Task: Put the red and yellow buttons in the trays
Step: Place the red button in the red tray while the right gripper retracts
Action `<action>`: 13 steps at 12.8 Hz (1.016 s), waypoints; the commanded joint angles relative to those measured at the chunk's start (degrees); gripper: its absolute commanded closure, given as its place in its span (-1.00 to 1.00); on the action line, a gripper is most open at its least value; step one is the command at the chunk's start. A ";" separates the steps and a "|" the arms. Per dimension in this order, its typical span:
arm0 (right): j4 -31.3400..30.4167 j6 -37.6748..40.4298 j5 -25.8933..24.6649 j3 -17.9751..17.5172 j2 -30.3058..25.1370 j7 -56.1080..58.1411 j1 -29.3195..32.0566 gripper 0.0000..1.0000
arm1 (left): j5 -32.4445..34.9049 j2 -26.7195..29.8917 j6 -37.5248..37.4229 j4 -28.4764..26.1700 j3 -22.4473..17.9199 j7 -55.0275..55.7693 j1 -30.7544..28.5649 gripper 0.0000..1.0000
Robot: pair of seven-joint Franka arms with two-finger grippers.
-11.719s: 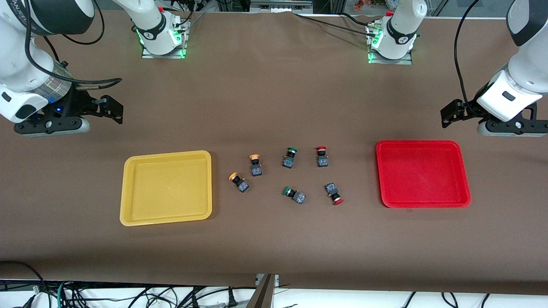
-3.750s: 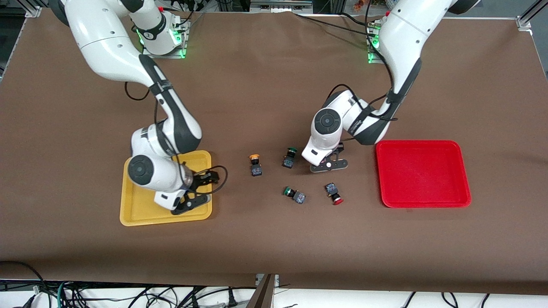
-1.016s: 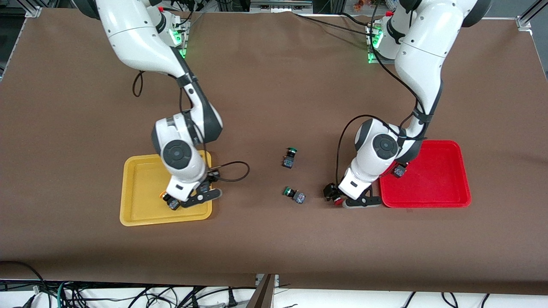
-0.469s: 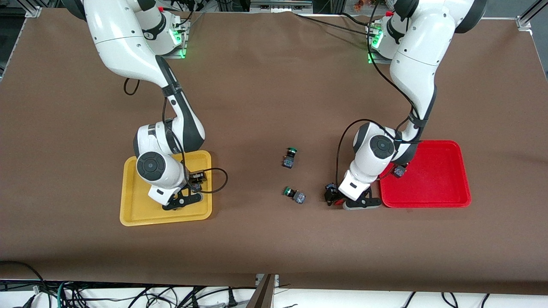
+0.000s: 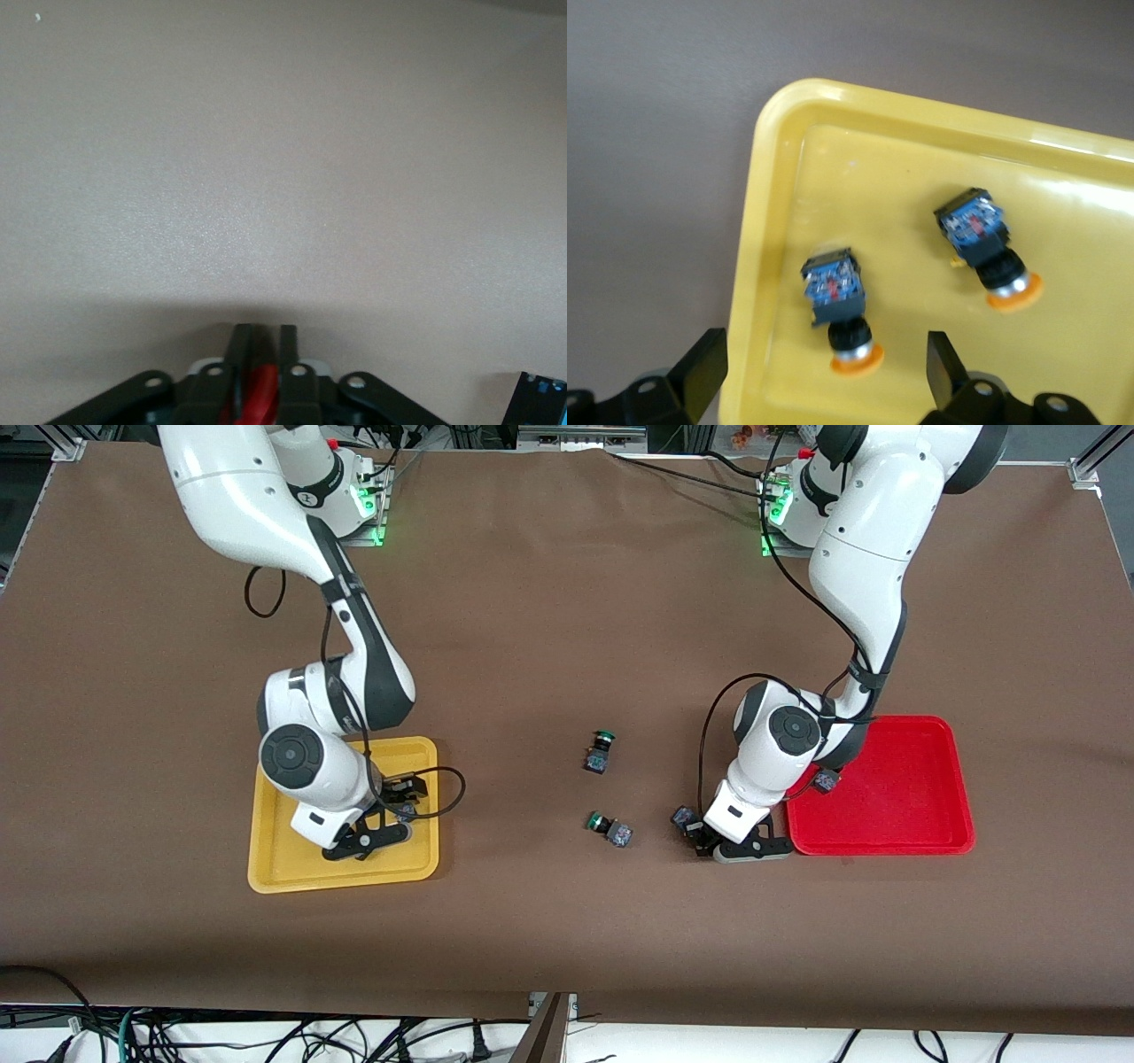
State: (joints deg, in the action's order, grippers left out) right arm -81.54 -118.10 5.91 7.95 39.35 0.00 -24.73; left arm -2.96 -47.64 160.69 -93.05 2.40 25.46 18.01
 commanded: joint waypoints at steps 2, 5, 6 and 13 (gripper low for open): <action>-2.39 9.01 0.50 -0.21 -9.45 -5.09 0.30 -0.99 | 1.29 0.80 -1.78 0.59 0.06 0.38 -0.26 0.91; -9.75 8.77 0.50 0.58 -17.52 -5.19 0.30 -0.99 | 1.29 1.58 -2.40 0.42 0.06 0.38 -0.69 0.93; -11.69 9.11 0.41 1.19 -20.51 -5.19 0.30 -0.99 | 1.37 2.46 -4.66 0.59 0.06 0.30 -1.05 0.93; -11.73 18.42 -0.11 5.74 -31.27 -2.65 0.47 -0.99 | 1.37 13.18 -31.98 1.03 0.06 -23.81 -9.64 0.92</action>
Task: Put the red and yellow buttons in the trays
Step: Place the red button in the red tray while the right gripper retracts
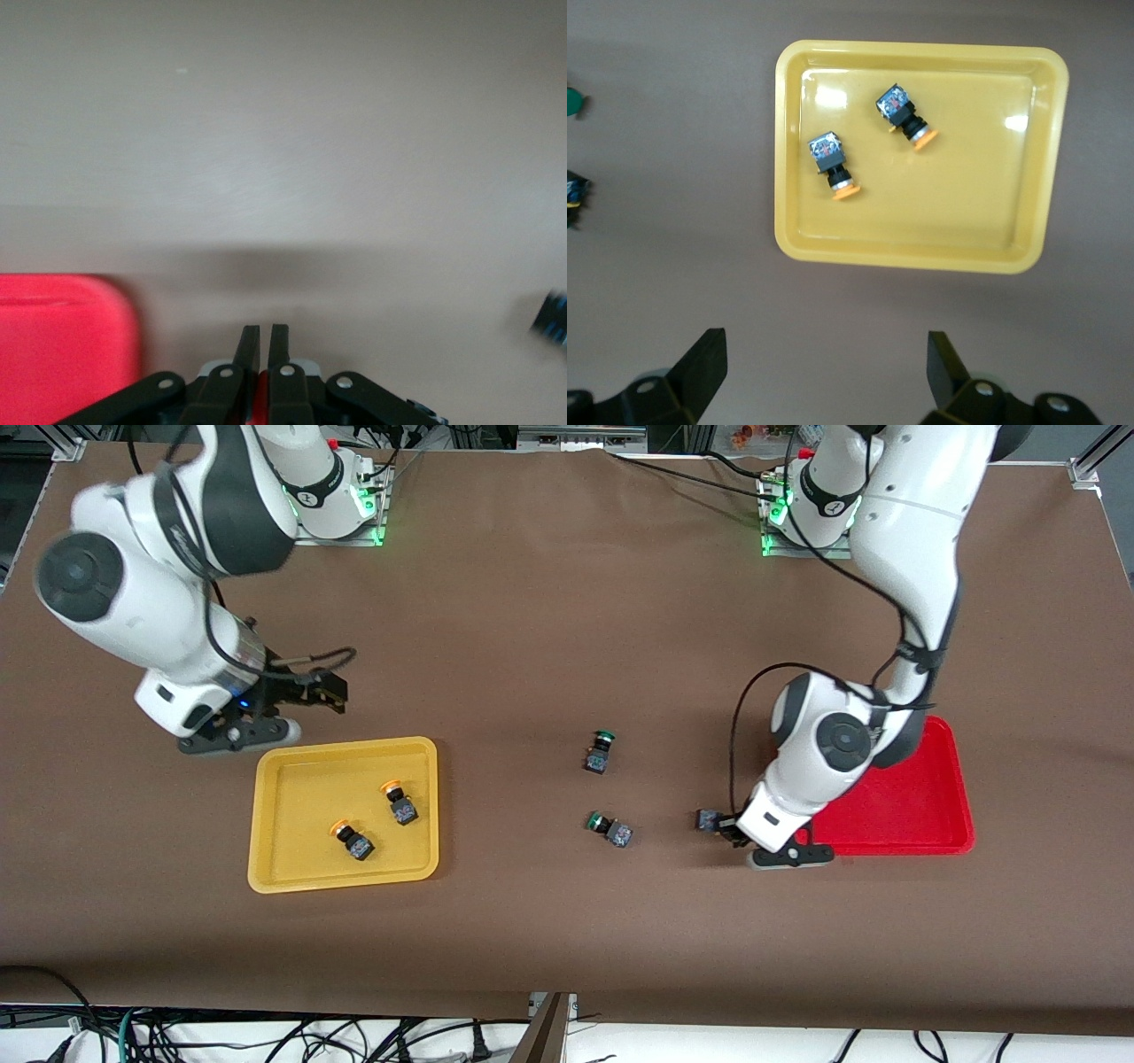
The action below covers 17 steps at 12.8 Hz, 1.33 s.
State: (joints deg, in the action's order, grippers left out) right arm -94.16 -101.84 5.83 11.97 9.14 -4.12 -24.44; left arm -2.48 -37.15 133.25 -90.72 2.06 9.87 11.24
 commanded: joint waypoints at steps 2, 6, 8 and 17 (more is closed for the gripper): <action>2.58 3.93 0.93 2.79 -0.35 2.19 2.11 -0.99 | 1.07 3.84 -12.02 -2.00 0.05 -24.39 -7.70 0.89; 2.93 7.51 -0.02 -2.03 -1.23 1.67 6.50 -0.99 | 10.44 3.93 -12.06 -6.13 -0.04 -42.12 -15.54 0.70; 2.84 9.11 -0.29 -4.57 -3.24 2.10 10.10 -0.99 | 11.71 4.19 -12.05 -6.58 0.31 -42.13 -16.86 -0.99; 2.05 12.72 -5.48 -9.07 -7.12 1.58 13.72 -0.99 | 7.40 23.60 -31.79 -1.50 6.37 -20.35 -13.87 -1.00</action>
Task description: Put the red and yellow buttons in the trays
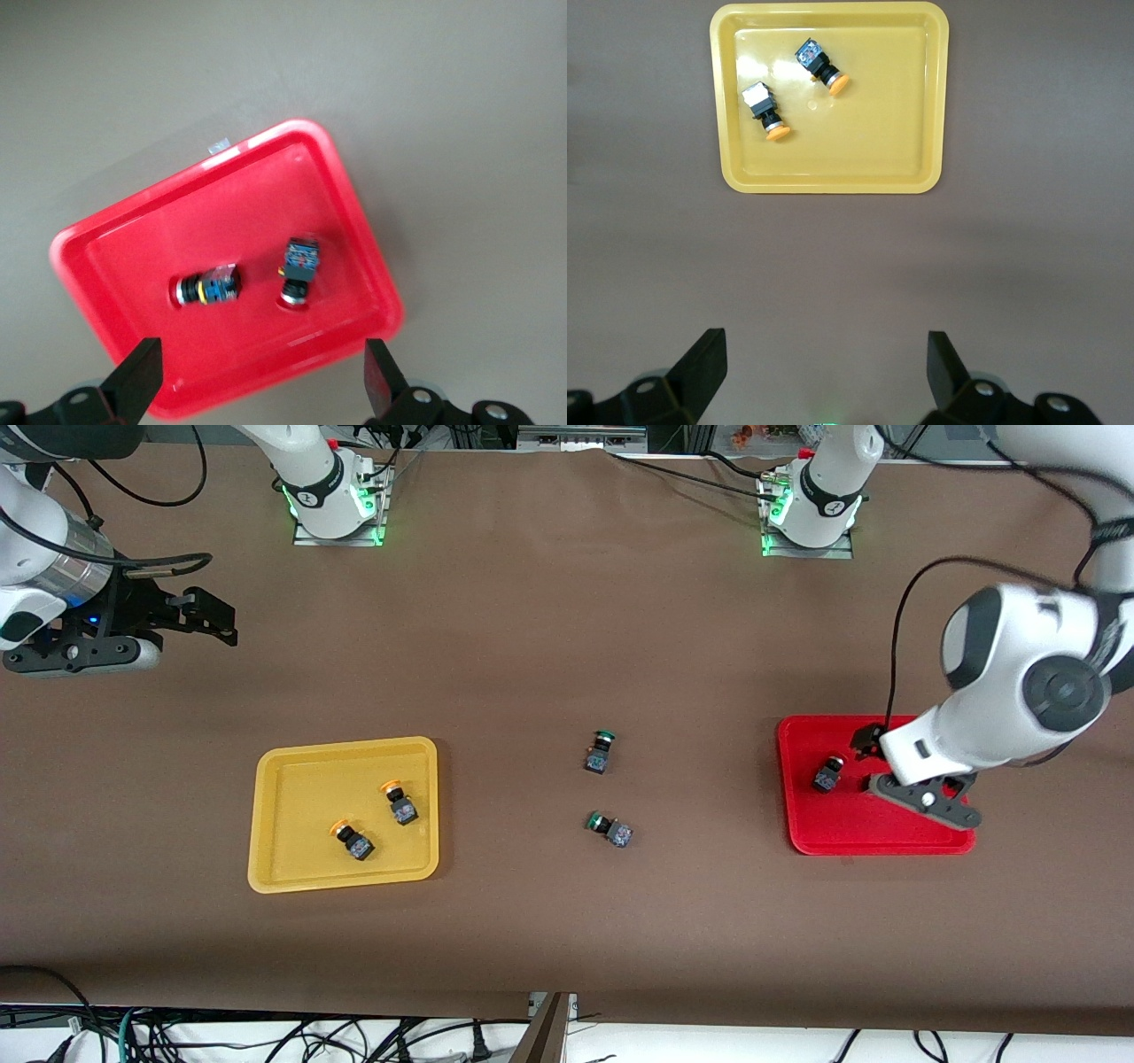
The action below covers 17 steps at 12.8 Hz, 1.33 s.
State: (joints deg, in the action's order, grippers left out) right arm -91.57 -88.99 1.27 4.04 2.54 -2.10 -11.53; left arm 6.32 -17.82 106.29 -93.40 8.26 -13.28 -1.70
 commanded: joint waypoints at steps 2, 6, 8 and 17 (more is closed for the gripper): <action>-0.45 -0.13 -0.75 -1.22 -0.08 -0.80 0.72 -0.99 | -1.92 7.01 -15.01 6.97 -0.53 2.91 -1.72 -1.00; -0.10 -0.56 -0.83 -1.05 0.18 -0.80 0.72 -0.99 | -4.21 4.82 -21.94 16.07 -1.57 3.08 -2.25 -1.00; 0.42 -0.65 -0.92 -1.05 0.36 -0.80 0.63 -0.99 | -4.38 11.80 -12.99 5.32 -2.64 5.09 -1.64 -1.00; 6.40 -0.39 -0.74 -0.70 4.84 0.43 1.34 -0.99 | -4.56 17.56 -10.14 -3.19 -11.34 13.54 8.03 -1.00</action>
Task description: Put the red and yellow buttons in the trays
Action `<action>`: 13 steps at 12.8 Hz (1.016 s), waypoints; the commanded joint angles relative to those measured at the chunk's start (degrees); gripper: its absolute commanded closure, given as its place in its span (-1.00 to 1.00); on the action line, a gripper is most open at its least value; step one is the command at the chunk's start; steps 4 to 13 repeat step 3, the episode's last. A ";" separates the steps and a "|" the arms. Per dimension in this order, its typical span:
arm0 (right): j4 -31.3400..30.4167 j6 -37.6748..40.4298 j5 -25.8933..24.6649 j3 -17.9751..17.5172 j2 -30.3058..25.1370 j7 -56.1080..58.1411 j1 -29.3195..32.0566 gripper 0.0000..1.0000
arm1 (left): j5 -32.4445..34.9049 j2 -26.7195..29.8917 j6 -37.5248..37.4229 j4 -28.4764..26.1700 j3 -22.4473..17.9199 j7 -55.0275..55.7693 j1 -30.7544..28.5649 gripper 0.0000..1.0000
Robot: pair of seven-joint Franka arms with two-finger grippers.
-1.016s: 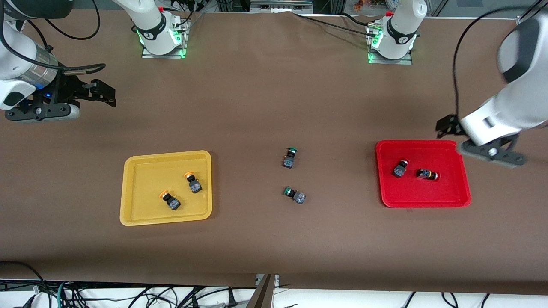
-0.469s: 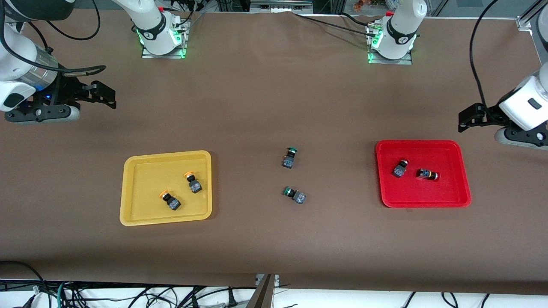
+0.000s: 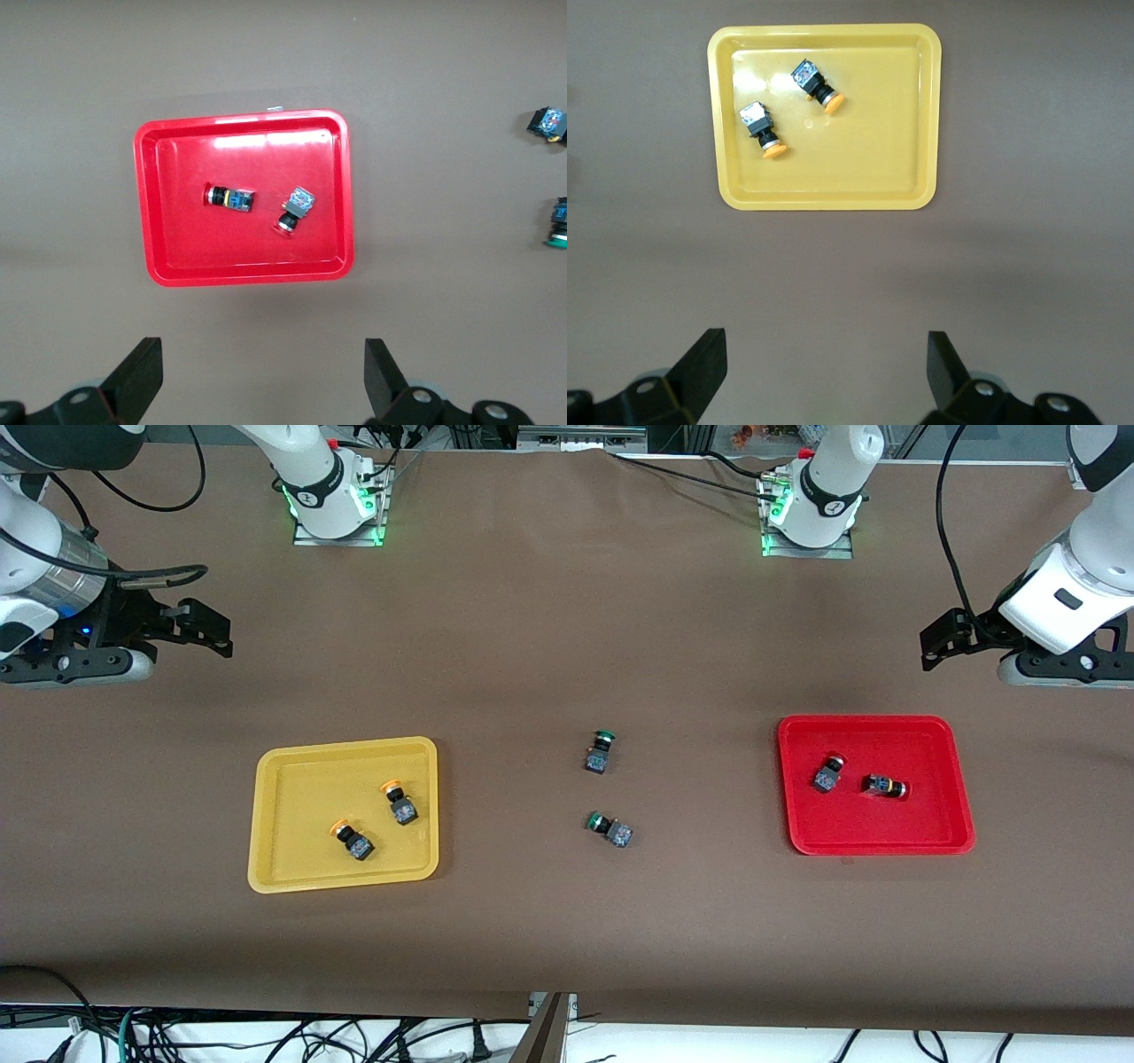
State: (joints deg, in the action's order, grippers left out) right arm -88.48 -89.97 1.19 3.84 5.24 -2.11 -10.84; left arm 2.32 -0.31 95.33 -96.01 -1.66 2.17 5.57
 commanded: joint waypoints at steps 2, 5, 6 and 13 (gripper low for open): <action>3.31 0.50 -0.57 -0.50 2.14 0.09 0.56 -0.99 | -0.48 -0.74 0.82 0.29 -1.07 -1.64 0.15 -1.00; 3.40 0.41 -0.66 -0.59 2.06 0.08 0.30 -0.99 | -0.48 -1.35 0.48 1.25 -0.46 -1.38 0.15 -1.00; 3.40 0.41 -0.66 -0.59 2.06 0.08 0.30 -0.99 | -0.48 -1.35 0.48 1.25 -0.46 -1.38 0.15 -1.00; 3.40 0.41 -0.66 -0.59 2.06 0.08 0.30 -0.99 | -0.48 -1.35 0.48 1.25 -0.46 -1.38 0.15 -1.00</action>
